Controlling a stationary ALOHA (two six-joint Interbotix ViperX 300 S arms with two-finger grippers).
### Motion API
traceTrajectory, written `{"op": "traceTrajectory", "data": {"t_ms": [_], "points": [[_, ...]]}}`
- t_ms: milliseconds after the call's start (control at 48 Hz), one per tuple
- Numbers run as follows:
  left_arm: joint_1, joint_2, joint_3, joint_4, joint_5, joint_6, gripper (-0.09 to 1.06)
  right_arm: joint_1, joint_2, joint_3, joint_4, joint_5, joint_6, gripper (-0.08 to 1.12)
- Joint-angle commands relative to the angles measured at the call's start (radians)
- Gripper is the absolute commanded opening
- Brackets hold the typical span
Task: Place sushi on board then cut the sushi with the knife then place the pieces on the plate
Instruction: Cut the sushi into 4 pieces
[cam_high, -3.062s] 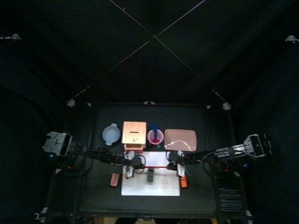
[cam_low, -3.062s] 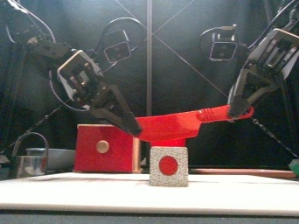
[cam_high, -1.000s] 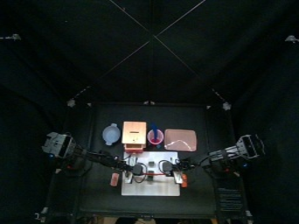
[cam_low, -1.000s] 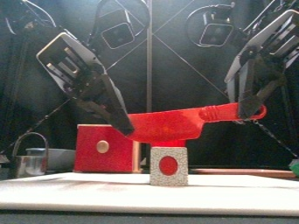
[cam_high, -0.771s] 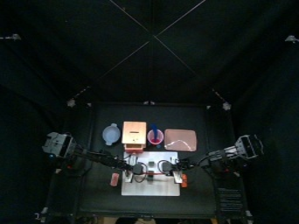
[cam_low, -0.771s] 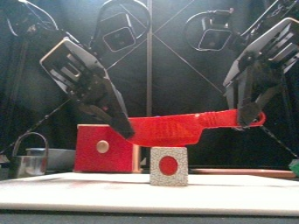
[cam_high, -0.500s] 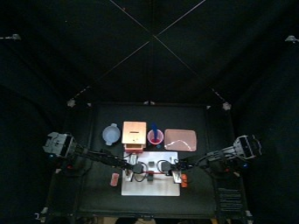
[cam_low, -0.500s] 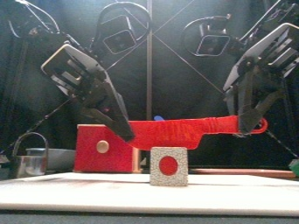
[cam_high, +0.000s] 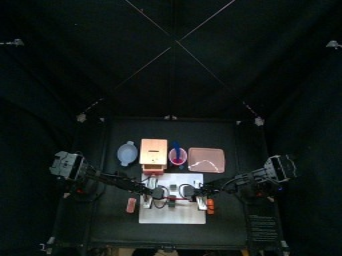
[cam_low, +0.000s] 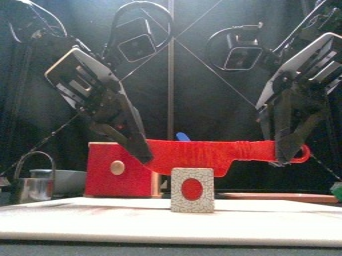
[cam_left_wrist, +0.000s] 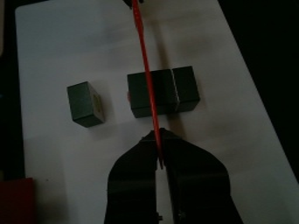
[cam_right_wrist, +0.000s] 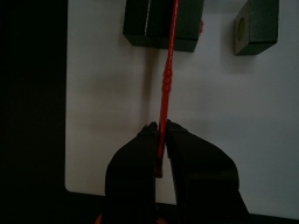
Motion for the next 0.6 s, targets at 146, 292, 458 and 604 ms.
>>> {"op": "traceTrajectory", "data": {"t_ms": [146,292,458,604], "points": [[0.011,0.071,-0.044,0.000,-0.005,0.003,0.37,-0.020,0.029,-0.015,-0.040,-0.009,-0.006,0.40],[0.020,0.057,-0.046,0.003,-0.005,0.005,0.37,-0.052,0.023,-0.025,-0.089,-0.008,-0.006,0.40],[0.040,0.029,-0.040,0.020,-0.005,0.005,0.37,-0.075,0.011,-0.028,-0.133,0.008,-0.006,0.40],[0.040,0.006,-0.054,0.021,-0.005,0.005,0.37,-0.069,-0.018,-0.044,-0.135,0.029,-0.005,0.40]]}}
